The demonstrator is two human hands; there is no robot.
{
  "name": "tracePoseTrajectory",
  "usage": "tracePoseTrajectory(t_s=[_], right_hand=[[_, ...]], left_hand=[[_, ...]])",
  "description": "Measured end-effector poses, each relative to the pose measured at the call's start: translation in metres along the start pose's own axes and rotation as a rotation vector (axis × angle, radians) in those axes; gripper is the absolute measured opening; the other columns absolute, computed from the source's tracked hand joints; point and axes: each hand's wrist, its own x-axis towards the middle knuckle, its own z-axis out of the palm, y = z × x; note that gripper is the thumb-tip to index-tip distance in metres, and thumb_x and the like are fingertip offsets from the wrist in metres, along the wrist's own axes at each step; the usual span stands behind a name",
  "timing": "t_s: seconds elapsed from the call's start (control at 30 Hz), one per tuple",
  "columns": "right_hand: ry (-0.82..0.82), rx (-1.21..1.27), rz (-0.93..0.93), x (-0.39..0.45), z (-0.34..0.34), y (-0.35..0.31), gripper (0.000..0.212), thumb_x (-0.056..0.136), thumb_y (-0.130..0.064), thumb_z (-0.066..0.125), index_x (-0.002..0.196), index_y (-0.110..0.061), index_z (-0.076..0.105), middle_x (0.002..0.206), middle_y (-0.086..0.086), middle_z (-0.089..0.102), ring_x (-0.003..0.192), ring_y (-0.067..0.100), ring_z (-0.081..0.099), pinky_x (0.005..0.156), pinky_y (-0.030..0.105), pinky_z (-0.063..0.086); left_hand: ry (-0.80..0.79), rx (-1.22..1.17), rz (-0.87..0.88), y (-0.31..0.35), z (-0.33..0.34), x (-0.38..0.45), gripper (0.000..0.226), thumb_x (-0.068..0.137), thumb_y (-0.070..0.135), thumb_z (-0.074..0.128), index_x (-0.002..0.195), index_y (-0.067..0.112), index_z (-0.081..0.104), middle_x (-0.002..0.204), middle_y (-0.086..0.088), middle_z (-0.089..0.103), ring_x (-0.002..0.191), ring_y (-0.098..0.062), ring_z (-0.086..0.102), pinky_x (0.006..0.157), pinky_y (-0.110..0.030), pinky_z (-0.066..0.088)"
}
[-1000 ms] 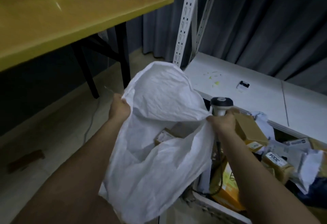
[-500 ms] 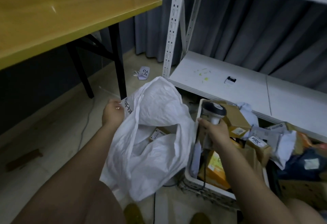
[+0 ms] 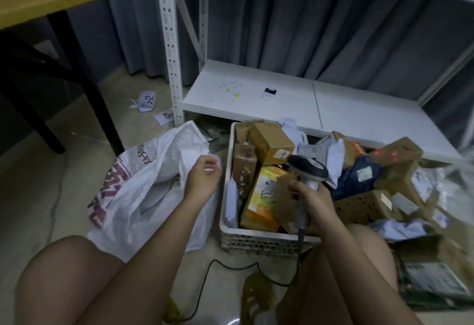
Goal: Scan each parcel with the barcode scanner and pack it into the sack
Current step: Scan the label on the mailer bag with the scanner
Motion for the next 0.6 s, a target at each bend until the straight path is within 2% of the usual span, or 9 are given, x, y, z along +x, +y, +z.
tracePoseTrajectory(t_s=[0.07,0.13,0.2,0.27,0.37,0.47,0.53,0.6], right_hand=[[0.016,-0.003,0.02,0.007,-0.003,0.01,0.027,0.087,-0.015,0.069,0.112,-0.007,0.061,0.088,0.006,0.067,0.08,0.019,0.066,0.073,0.035,0.052],[0.01,-0.006,0.028,0.014,-0.001,0.019,0.03,0.084,-0.016,0.072,0.111,-0.01,0.061,0.091,0.008,0.069,0.082,0.021,0.067,0.073,0.036,0.054],[-0.018,-0.015,0.016,0.019,0.004,0.026,0.023,0.082,-0.015,0.073,0.103,-0.013,0.063,0.091,0.012,0.069,0.08,0.024,0.067,0.071,0.037,0.054],[-0.072,-0.028,0.033,0.022,0.011,0.03,0.015,0.083,-0.013,0.072,0.095,-0.014,0.063,0.085,0.01,0.068,0.076,0.022,0.065,0.071,0.037,0.052],[-0.148,-0.035,0.085,0.029,0.024,0.036,0.021,0.085,-0.012,0.07,0.104,-0.009,0.062,0.092,0.011,0.069,0.073,0.017,0.066,0.068,0.033,0.051],[-0.209,-0.049,0.11,0.036,0.031,0.038,0.013,0.086,-0.014,0.07,0.097,-0.009,0.063,0.093,0.012,0.07,0.071,0.014,0.067,0.068,0.033,0.05],[-0.223,-0.058,0.111,0.039,0.033,0.038,0.008,0.086,-0.015,0.069,0.09,-0.012,0.063,0.09,0.011,0.069,0.071,0.014,0.066,0.07,0.035,0.05],[-0.219,-0.053,0.102,0.041,0.035,0.036,0.007,0.086,-0.015,0.069,0.087,-0.012,0.063,0.088,0.01,0.068,0.071,0.015,0.066,0.067,0.035,0.048]], left_hand=[[-0.098,0.057,-0.086,-0.013,0.024,0.0,0.018,0.09,0.015,0.064,0.104,0.01,0.056,0.093,0.001,0.057,0.093,-0.019,0.057,0.079,-0.024,0.042],[-0.166,0.175,-0.183,-0.031,0.043,0.002,0.036,0.09,0.025,0.066,0.118,0.006,0.055,0.111,-0.007,0.06,0.102,-0.022,0.057,0.084,-0.028,0.043],[-0.204,0.293,-0.231,-0.053,0.058,0.003,0.05,0.089,0.032,0.066,0.127,0.004,0.052,0.126,-0.014,0.058,0.114,-0.03,0.056,0.092,-0.035,0.045],[-0.2,0.403,-0.274,-0.069,0.069,0.001,0.058,0.086,0.037,0.068,0.129,0.002,0.05,0.128,-0.018,0.056,0.116,-0.035,0.054,0.092,-0.039,0.047],[-0.195,0.47,-0.309,-0.085,0.078,-0.003,0.056,0.083,0.038,0.071,0.121,0.002,0.052,0.122,-0.019,0.056,0.109,-0.036,0.056,0.086,-0.039,0.049],[-0.147,0.458,-0.284,-0.083,0.079,-0.005,0.038,0.084,0.027,0.069,0.11,0.003,0.058,0.111,-0.017,0.061,0.1,-0.035,0.06,0.078,-0.038,0.051],[-0.102,0.423,-0.223,-0.072,0.071,-0.005,0.02,0.082,0.023,0.069,0.09,0.007,0.06,0.09,-0.009,0.062,0.087,-0.032,0.062,0.064,-0.032,0.047],[-0.043,0.357,-0.158,-0.055,0.054,-0.005,0.02,0.079,0.017,0.067,0.07,0.011,0.052,0.066,-0.001,0.051,0.067,-0.026,0.056,0.052,-0.026,0.034]])
